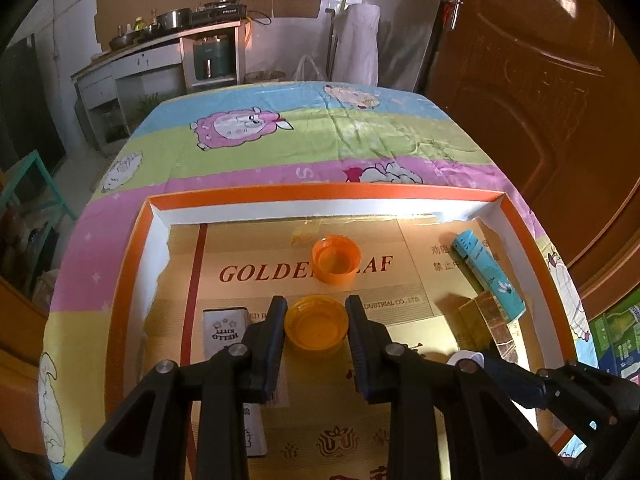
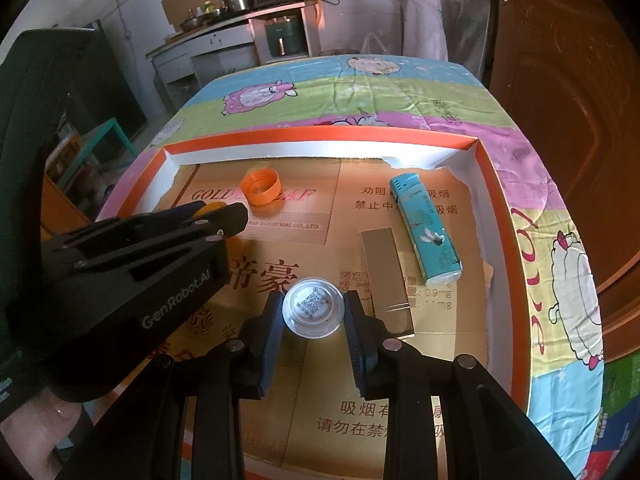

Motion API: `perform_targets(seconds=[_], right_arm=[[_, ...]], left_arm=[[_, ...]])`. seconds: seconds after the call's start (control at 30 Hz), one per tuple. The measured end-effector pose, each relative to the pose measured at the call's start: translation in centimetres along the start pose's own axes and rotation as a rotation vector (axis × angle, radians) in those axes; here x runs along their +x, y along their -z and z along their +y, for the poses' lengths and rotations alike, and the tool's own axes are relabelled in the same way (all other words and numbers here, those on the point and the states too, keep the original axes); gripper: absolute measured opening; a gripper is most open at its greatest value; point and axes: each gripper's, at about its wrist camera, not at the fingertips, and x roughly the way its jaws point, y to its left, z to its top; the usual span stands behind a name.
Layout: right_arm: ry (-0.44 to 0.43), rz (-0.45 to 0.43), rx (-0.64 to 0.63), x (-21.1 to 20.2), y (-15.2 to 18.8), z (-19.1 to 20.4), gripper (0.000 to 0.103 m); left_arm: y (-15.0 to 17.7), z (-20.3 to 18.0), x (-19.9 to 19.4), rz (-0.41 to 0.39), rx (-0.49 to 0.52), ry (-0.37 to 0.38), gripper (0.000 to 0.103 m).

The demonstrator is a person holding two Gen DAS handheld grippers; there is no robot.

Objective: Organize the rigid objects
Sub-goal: 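Carry the white cap with the right tool while the left tool carries the orange lid into the box lid, then open the right tool releasing the white cap while the left tool releases the orange lid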

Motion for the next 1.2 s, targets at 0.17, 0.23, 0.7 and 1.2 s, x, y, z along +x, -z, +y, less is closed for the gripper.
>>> perform_targets(seconds=[0.17, 0.23, 0.7, 1.2], right_arm=[[-0.006, 0.006, 0.006, 0.2, 0.1, 0.0, 0.031], [-0.007, 0.004, 0.009, 0.1, 0.1, 0.0, 0.031], [-0.022, 0.006, 0.020, -0.3, 0.4, 0.0, 0.031], [-0.027, 0.011, 0.016, -1.8, 1.6, 0.1, 0.048]], left_arm=[[0.0, -0.1, 0.3, 0.017, 0.000, 0.003, 0.030], [0.0, 0.0, 0.4, 0.026, -0.002, 0.011, 0.030], [0.2, 0.8, -0.3, 0.001, -0.039, 0.047, 0.034], [1.1, 1.0, -3.6, -0.052, -0.050, 0.046, 0.039]])
